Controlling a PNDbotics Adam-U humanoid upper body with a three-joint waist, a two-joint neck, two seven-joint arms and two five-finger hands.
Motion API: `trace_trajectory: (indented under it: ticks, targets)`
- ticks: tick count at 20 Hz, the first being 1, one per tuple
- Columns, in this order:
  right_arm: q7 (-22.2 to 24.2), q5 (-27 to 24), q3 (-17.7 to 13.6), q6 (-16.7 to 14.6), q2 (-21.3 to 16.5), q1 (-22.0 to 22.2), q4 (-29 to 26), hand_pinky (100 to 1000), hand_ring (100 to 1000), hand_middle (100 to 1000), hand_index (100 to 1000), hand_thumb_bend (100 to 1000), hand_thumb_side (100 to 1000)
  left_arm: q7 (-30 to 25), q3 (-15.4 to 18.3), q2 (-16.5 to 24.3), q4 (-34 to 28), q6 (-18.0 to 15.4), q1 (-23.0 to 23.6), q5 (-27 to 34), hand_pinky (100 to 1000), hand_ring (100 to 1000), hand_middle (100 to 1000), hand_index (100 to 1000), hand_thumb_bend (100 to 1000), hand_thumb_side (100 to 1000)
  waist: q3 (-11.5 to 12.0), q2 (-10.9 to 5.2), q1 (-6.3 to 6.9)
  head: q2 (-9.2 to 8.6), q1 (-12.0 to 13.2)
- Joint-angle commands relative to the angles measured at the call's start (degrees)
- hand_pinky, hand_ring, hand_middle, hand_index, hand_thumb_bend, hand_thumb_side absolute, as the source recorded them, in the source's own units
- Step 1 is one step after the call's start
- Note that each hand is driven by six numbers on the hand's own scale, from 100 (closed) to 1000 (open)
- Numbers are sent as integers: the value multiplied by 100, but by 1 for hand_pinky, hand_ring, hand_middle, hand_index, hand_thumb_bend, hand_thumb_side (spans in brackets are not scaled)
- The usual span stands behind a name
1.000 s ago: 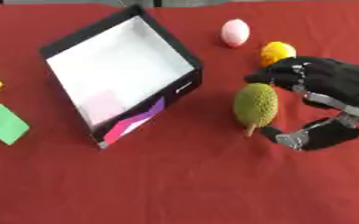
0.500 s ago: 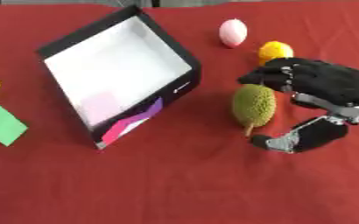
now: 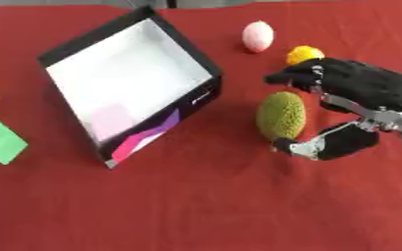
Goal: Pick up objects on the table and place them in the box.
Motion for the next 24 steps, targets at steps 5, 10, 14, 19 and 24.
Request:
trace_trajectory:
  ticks: [5,10,14,19,24]
  targets:
    - [133,160,-36,134,20,-56,108,929,860,837,973,419,683,-24,5,172,-54,-2,-64,4,687,853,682,730,100,730,7,-138,11,-38,-22]
    - [130,176,-25,142,87,-126,275,928,861,835,970,412,676,-42,-7,171,-50,-1,-63,6,688,853,681,729,100,729,11,-139,16,-38,-20]
    - [159,278,2,140,186,-172,547,928,862,834,968,416,674,-24,8,159,-63,-7,-72,9,688,853,680,728,100,728,27,-134,20,-12,73]
    - [105,383,14,121,284,-236,845,929,864,835,966,423,675,-28,4,157,-61,-2,-75,10,688,853,680,728,100,728,30,-123,28,-12,142]
    - [216,423,68,55,353,-270,1002,928,857,819,958,448,641,-35,-2,158,-51,3,-78,14,688,854,680,728,100,726,35,-109,37,0,122]
